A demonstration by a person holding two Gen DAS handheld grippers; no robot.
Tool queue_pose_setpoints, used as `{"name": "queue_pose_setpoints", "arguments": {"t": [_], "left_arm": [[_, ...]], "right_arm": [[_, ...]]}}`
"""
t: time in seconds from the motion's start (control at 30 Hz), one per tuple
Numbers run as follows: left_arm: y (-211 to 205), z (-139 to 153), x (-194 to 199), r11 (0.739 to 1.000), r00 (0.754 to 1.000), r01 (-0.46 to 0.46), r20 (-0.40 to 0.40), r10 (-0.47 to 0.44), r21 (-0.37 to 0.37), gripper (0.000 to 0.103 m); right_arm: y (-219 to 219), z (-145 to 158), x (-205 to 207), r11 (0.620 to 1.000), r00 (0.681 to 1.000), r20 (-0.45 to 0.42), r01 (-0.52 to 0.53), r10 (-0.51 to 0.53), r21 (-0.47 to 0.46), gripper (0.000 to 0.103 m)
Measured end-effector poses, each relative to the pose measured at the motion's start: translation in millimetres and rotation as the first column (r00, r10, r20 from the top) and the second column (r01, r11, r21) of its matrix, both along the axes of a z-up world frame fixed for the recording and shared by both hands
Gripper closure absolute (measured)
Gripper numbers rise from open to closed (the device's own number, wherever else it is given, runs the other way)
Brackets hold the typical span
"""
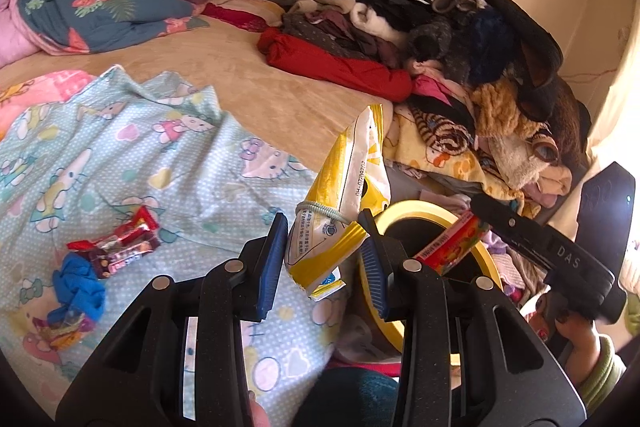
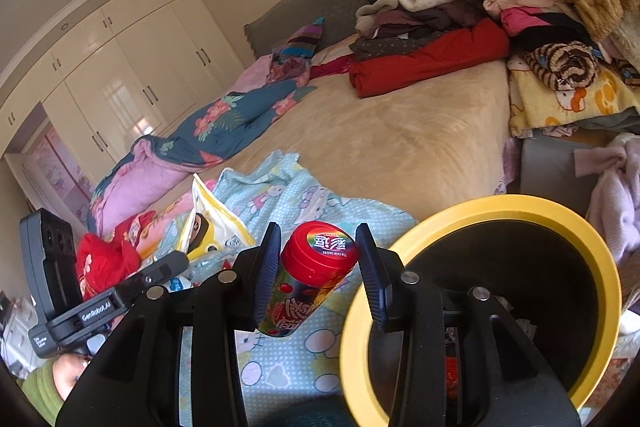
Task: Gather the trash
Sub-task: 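Carry the yellow-white wrapper and red candy tube over the bin with both tools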
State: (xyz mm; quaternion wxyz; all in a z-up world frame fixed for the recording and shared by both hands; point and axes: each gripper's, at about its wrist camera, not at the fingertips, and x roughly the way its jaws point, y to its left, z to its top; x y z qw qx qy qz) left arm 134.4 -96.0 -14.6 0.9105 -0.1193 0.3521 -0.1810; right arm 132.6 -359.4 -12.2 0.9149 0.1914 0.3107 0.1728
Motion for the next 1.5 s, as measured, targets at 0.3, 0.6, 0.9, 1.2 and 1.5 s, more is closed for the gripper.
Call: {"name": "queue_pose_setpoints", "arguments": {"t": [0.3,0.6,0.9,1.2,1.5], "left_arm": [[-28,-2,-3,0.998,0.998,0.057,-0.006,-0.057,0.014,0.074],[-50,-6,-6,0.994,0.994,0.109,-0.015,-0.109,0.029,0.074],[-76,-16,-11,0.984,0.985,0.17,-0.04,-0.168,0.05,0.074],[-98,-31,-14,0.971,0.972,0.226,-0.074,-0.221,0.07,0.074],[-120,-48,-18,0.953,0.954,0.284,-0.134,-0.269,0.104,0.074]], "right_arm": [[-32,-1,-5,0.998,0.998,0.002,0.065,-0.066,0.018,0.066],[-61,-3,-9,0.99,0.99,0.008,0.142,-0.142,0.008,0.066],[-92,-11,-16,0.972,0.972,0.006,0.233,-0.233,-0.014,0.066],[-114,-21,-19,0.955,0.955,-0.002,0.295,-0.295,-0.04,0.066],[-125,-31,-19,0.939,0.942,-0.006,0.333,-0.335,-0.085,0.066]]}}
